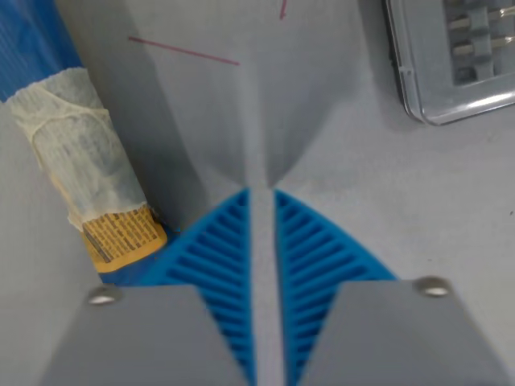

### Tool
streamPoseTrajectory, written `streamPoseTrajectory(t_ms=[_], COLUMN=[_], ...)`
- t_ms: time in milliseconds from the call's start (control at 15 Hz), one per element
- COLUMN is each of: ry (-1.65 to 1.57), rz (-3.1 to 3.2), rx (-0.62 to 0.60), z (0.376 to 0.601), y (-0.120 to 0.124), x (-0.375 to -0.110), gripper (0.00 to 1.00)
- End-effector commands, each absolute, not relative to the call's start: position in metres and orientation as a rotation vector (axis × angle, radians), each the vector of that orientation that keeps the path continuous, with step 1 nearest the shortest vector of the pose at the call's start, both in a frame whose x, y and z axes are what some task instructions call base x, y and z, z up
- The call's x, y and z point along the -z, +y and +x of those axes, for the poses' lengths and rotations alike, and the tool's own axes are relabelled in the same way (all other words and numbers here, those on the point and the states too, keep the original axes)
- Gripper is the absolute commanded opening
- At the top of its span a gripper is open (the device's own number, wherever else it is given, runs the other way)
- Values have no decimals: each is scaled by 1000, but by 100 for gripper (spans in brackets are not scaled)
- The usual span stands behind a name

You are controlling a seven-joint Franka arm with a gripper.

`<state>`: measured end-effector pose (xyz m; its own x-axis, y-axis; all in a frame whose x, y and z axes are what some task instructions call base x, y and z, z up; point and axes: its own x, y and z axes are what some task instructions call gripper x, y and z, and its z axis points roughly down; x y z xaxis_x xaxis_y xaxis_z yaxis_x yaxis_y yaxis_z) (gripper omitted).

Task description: Pick up the blue bag

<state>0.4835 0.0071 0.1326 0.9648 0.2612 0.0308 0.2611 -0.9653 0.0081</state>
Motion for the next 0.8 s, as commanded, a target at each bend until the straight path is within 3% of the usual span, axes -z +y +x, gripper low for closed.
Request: streamPoseTrajectory(t_ms=[67,800], ry=[445,446], rz=[3072,3083], rx=[-150,-90], z=[481,479], y=[3,4], x=[-133,-163], gripper=[0,0])
